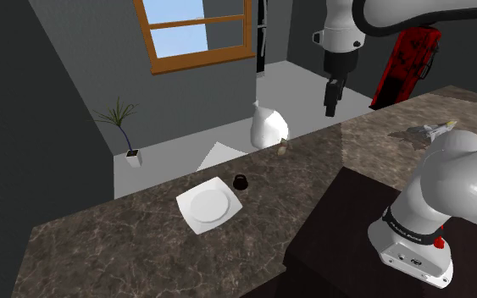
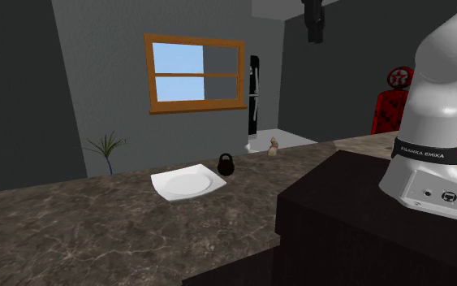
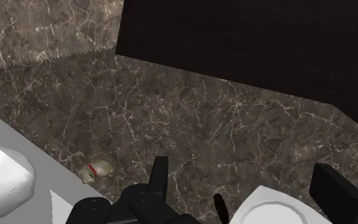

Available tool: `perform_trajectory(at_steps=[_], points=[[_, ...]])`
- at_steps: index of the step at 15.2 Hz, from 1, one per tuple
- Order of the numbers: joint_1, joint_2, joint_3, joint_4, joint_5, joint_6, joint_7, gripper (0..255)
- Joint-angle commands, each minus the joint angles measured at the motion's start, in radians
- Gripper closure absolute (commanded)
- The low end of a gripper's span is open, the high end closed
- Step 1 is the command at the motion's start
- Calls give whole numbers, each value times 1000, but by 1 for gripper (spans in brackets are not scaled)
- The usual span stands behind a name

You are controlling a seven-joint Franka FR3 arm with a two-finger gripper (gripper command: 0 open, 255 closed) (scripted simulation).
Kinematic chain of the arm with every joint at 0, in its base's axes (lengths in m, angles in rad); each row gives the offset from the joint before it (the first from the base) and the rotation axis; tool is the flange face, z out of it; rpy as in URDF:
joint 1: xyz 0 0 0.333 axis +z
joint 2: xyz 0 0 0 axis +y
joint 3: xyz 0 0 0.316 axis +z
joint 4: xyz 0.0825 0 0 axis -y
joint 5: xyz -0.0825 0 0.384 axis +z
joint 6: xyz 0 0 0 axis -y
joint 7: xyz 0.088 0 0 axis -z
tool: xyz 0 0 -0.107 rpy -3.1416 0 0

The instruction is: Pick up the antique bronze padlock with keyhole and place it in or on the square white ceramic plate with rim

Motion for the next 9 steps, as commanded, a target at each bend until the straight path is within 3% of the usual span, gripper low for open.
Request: perform_trajectory(at_steps=[1,9], points=[[0,0,0,0,0,0,0,0],[-22,236,97,-25,71,224,251,0]])
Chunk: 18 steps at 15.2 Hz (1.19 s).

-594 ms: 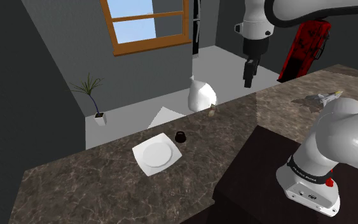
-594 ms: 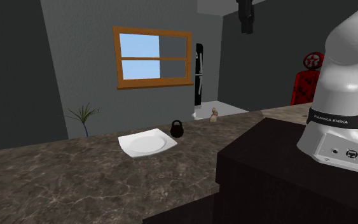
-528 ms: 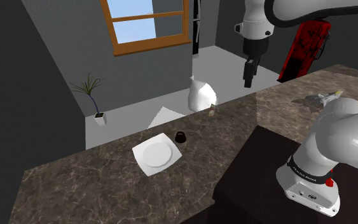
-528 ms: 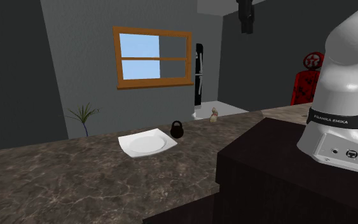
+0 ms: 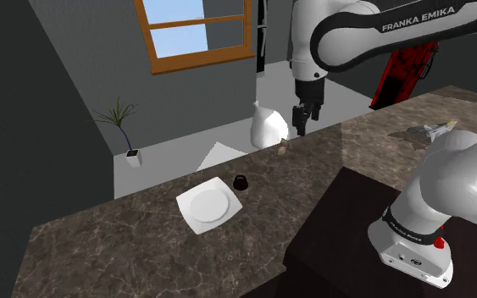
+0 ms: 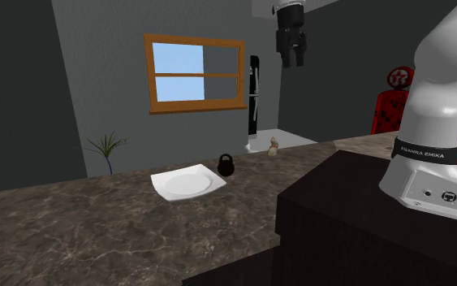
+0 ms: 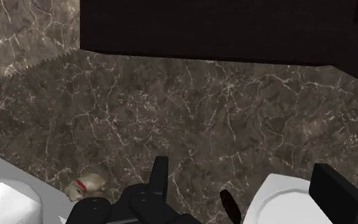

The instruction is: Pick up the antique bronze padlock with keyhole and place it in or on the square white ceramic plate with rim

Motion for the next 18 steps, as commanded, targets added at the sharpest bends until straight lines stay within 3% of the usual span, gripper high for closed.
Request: perform_trajectory(at_steps=[1,10,18], points=[[-5,74,25,11,14,56,67,0],[-32,427,93,112,20,273,335,0],[-29,758,90,291,-17,399,553,0]])
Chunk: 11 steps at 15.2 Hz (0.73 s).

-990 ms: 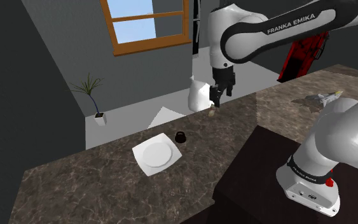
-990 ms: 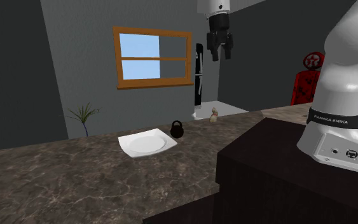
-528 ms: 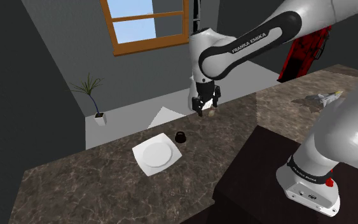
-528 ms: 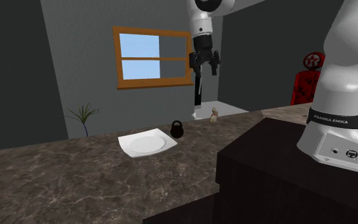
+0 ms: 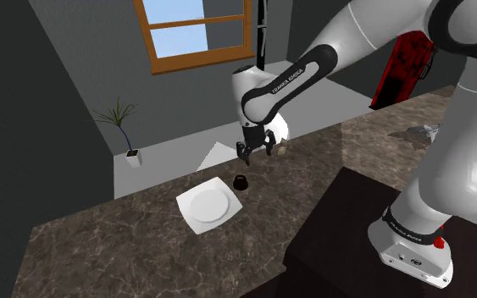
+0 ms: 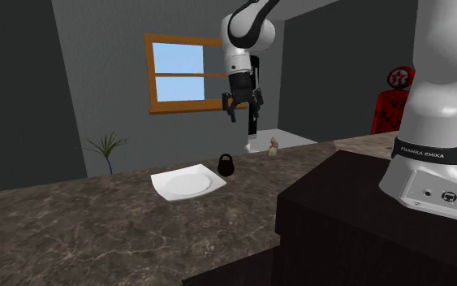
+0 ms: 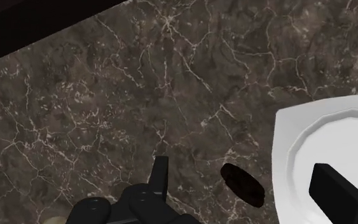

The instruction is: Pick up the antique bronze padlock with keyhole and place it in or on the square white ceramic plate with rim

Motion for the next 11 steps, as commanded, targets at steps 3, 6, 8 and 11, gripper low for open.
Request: perform_trajectory(at_steps=[3,6,8,11], points=[[12,170,-17,119,-15,41,99,0],[22,290,-36,215,-17,60,159,0],[29,370,-49,284,-14,68,195,0],[37,490,-67,398,-6,71,244,0]])
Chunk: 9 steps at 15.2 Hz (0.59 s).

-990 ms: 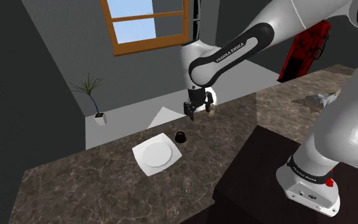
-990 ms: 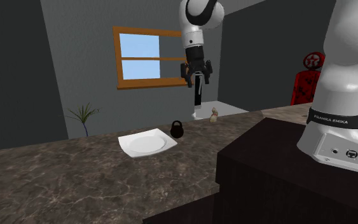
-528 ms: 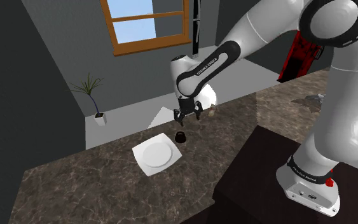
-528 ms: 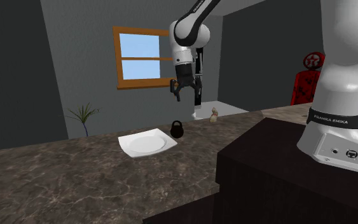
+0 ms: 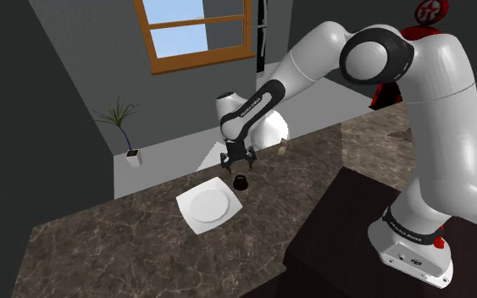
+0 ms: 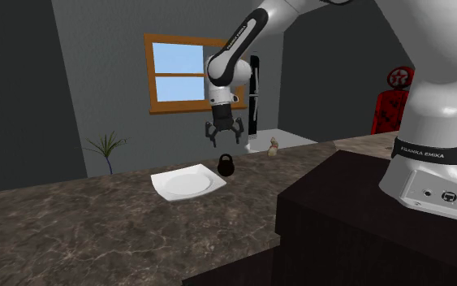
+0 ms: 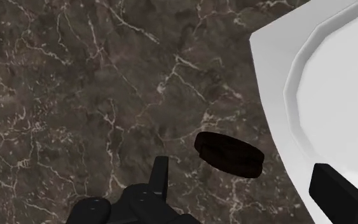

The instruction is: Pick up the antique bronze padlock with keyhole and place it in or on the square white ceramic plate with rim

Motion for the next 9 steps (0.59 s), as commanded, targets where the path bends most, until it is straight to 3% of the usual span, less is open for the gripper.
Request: perform_trajectory(at_steps=[1,9], points=[[4,72,-11,76,5,-6,27,0],[11,131,-16,58,-1,72,31,0]])
